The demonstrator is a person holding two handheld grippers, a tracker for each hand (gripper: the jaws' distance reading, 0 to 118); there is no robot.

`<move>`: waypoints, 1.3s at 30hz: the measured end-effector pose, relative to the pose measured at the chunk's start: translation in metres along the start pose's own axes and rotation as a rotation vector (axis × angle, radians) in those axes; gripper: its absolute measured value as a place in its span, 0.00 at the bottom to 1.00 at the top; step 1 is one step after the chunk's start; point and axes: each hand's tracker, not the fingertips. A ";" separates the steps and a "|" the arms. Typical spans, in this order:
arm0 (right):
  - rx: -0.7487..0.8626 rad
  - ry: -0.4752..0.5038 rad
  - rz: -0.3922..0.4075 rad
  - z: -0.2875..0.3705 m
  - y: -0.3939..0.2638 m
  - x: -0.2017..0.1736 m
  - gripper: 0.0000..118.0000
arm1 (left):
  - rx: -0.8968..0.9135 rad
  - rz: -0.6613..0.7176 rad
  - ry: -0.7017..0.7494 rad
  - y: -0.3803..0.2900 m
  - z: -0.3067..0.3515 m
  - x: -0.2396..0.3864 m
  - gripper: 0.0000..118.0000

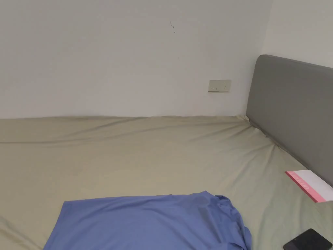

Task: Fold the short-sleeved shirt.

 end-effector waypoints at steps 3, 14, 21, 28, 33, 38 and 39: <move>-0.013 0.006 0.041 0.021 -0.026 -0.003 0.02 | 0.006 0.016 -0.001 -0.022 0.020 0.005 0.01; -0.056 0.016 -0.024 0.097 -0.090 -0.001 0.02 | 0.036 0.072 0.000 -0.075 0.088 0.021 0.01; -0.077 0.013 -0.049 0.123 -0.112 0.004 0.02 | 0.063 0.084 -0.007 -0.098 0.121 0.015 0.01; -0.108 0.017 -0.057 0.113 -0.127 -0.007 0.02 | 0.039 0.158 0.010 -0.133 0.116 -0.004 0.01; -0.144 0.058 -0.177 0.091 -0.126 -0.005 0.02 | 0.013 0.189 0.061 -0.141 0.092 -0.015 0.01; -0.140 0.058 -0.176 0.078 -0.119 -0.003 0.03 | -0.006 0.139 0.109 -0.131 0.072 -0.012 0.34; -0.145 0.063 -0.169 0.076 -0.119 -0.004 0.08 | -0.019 0.128 0.121 -0.129 0.068 -0.013 0.69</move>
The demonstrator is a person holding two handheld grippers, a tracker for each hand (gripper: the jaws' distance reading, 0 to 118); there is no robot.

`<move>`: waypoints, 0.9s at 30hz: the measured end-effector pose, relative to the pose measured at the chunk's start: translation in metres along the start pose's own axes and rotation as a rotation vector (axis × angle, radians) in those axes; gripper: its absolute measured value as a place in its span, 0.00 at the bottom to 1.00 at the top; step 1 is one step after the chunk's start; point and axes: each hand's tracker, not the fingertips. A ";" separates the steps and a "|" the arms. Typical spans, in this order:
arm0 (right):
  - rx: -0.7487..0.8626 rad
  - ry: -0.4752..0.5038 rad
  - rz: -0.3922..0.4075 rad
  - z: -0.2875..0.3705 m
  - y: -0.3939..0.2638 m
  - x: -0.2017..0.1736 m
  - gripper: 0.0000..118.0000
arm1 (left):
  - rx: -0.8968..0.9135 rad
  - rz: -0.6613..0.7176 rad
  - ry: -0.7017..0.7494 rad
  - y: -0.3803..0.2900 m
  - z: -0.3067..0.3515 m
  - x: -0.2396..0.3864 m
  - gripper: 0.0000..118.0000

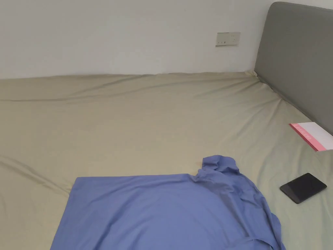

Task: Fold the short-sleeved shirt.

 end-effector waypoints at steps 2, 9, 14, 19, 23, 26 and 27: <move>-0.032 0.001 0.007 -0.008 0.000 -0.002 0.36 | -0.040 -0.025 0.042 0.001 -0.011 0.001 0.95; 0.010 0.050 -0.012 0.009 -0.010 0.011 0.72 | 0.001 -0.063 0.012 0.004 0.003 0.010 0.94; 0.071 0.106 -0.175 0.026 -0.012 0.034 0.77 | 0.008 -0.125 0.069 0.008 0.006 0.008 1.00; -0.003 0.133 -0.208 -0.002 -0.019 0.027 0.77 | -0.190 -0.089 0.045 0.000 -0.037 0.008 0.93; -0.058 0.206 -0.247 -0.026 -0.023 0.012 0.73 | -0.166 -0.208 0.167 -0.006 -0.050 0.032 0.50; -0.062 0.225 -0.251 -0.032 -0.023 0.000 0.49 | -0.146 -0.276 0.229 -0.007 -0.052 0.045 0.11; -0.030 0.248 -0.260 -0.029 -0.023 -0.001 0.39 | -0.162 -0.256 0.170 -0.007 -0.052 0.046 0.09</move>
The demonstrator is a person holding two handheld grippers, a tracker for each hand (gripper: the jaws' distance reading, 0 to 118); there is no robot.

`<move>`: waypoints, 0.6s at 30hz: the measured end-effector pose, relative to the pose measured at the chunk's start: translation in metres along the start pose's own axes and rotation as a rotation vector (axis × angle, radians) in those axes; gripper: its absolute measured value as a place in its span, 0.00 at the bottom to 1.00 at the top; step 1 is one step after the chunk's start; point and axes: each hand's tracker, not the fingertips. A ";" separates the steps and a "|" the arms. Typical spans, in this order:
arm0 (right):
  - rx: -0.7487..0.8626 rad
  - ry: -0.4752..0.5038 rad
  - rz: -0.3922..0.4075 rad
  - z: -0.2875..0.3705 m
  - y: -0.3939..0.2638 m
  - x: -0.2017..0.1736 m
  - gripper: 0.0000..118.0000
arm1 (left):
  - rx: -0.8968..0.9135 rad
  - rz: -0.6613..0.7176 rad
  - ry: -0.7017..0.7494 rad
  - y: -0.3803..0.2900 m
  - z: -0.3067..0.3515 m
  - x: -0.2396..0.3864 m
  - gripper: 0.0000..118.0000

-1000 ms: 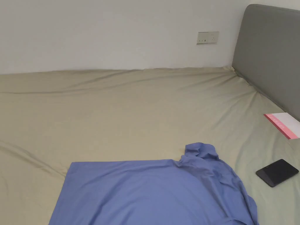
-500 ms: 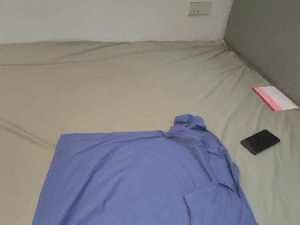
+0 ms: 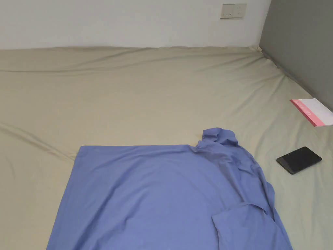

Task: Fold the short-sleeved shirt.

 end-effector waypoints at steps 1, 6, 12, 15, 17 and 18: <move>0.028 -0.013 -0.014 0.004 0.000 -0.002 0.30 | -0.011 0.023 -0.068 0.002 0.002 0.000 0.09; 0.072 0.005 -0.053 0.017 -0.002 0.007 0.14 | 0.023 0.016 -0.048 0.007 0.014 0.001 0.09; 0.106 -0.020 0.068 0.037 0.019 -0.014 0.13 | 0.051 0.049 -0.069 0.017 0.028 -0.005 0.09; 0.107 -0.014 0.068 0.040 0.031 -0.015 0.13 | 0.054 0.084 -0.115 0.020 0.031 -0.008 0.09; 0.112 0.006 0.027 0.040 0.037 -0.014 0.13 | 0.067 0.135 -0.178 0.025 0.031 -0.010 0.09; 0.112 0.019 0.012 0.040 0.040 -0.013 0.13 | 0.081 0.151 -0.188 0.028 0.030 -0.010 0.09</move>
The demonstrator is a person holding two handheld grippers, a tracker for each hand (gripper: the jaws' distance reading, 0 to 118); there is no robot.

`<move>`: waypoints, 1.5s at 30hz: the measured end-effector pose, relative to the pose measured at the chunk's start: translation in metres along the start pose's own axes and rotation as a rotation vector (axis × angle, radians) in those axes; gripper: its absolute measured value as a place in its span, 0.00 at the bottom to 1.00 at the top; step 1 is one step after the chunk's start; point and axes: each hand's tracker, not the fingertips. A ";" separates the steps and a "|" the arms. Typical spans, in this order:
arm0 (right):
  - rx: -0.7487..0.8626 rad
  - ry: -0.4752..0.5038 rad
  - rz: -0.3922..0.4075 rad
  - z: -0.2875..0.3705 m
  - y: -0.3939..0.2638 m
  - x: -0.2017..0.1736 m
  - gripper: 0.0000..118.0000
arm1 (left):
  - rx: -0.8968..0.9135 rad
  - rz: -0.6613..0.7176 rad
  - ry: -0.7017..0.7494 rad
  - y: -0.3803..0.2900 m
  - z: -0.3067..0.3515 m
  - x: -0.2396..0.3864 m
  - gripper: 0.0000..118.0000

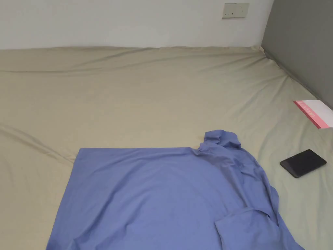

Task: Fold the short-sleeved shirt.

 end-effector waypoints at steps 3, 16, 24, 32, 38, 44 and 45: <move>0.006 0.015 -0.011 -0.005 0.013 0.002 0.13 | 0.037 0.016 -0.015 0.014 0.001 0.003 0.09; 0.063 0.041 0.130 -0.087 0.135 -0.025 0.13 | 0.125 0.007 -0.047 0.128 -0.056 0.040 0.09; -0.077 -0.033 0.095 -0.181 0.152 -0.015 0.13 | 0.055 0.084 0.056 0.147 -0.124 0.014 0.09; -0.092 -0.092 0.095 -0.203 0.138 -0.023 0.13 | 0.032 0.039 0.158 0.140 -0.157 0.001 0.64; -0.034 -0.116 0.021 -0.158 0.149 -0.016 0.93 | 0.113 -0.023 0.056 0.139 -0.104 0.009 0.97; 0.167 -0.094 0.039 -0.073 0.108 -0.016 0.93 | 0.087 -0.142 0.131 0.111 -0.080 0.022 0.99; 0.149 -0.110 0.064 -0.068 0.104 -0.017 0.93 | 0.048 -0.173 0.149 0.106 -0.090 0.024 0.99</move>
